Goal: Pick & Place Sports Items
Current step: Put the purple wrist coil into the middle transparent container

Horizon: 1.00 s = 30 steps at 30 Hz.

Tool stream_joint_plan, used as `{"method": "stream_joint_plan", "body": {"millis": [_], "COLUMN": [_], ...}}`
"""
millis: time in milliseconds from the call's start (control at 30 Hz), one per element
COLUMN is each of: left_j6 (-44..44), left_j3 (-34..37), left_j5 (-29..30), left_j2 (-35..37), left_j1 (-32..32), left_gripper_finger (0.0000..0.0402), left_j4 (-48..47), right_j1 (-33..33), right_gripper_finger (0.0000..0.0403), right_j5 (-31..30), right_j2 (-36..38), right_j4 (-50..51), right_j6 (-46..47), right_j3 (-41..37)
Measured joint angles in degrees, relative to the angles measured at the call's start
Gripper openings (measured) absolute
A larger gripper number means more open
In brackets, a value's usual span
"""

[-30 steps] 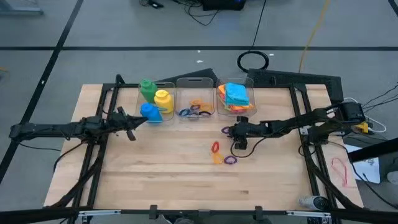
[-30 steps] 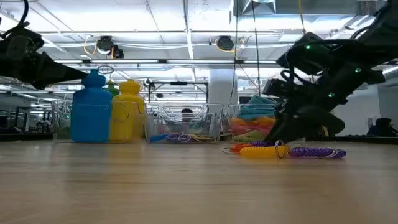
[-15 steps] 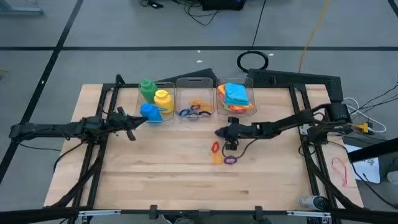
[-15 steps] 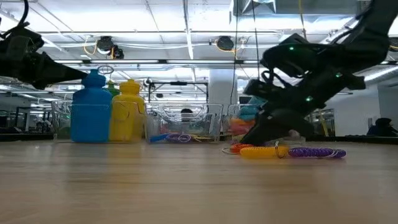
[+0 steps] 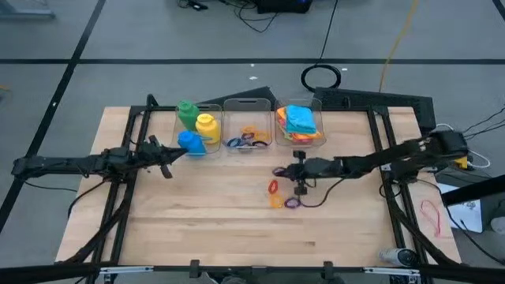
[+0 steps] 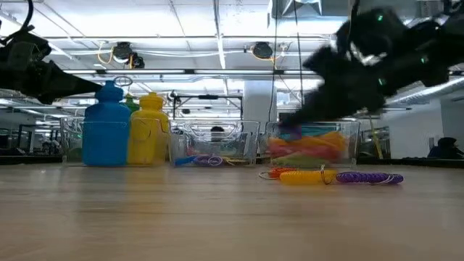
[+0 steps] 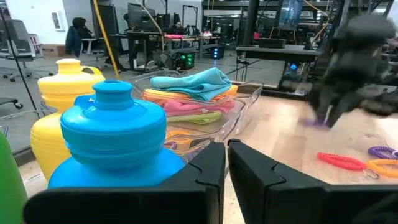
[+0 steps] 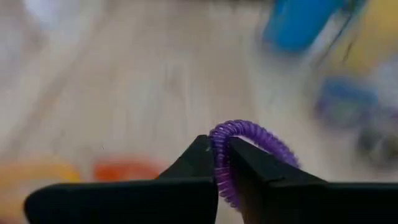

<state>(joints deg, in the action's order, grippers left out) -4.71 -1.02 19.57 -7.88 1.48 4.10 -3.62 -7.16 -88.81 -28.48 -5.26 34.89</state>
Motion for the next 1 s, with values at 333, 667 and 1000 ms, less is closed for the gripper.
{"method": "stream_joint_plan", "body": {"millis": [333, 667, 1000], "left_j6": [0.0, 0.0, 0.0], "left_j3": [0.0, 0.0, 0.0], "left_j5": [0.0, 0.0, 0.0], "left_j2": [0.0, 0.0, 0.0], "left_j1": [0.0, 0.0, 0.0], "left_gripper_finger": [0.0021, 0.0021, 0.0021], "left_j4": [0.0, 0.0, 0.0], "right_j1": [2.9, 12.6, 20.8], "right_gripper_finger": [0.0001, 0.0001, 0.0000], "right_j5": [1.9, 9.7, 10.4], "right_j2": [7.7, 0.7, -10.8], "right_j4": [-8.9, -8.8, -9.3], "right_j6": [-0.1, 1.2, 4.3], "right_j3": [3.9, 13.1, 18.6]}}
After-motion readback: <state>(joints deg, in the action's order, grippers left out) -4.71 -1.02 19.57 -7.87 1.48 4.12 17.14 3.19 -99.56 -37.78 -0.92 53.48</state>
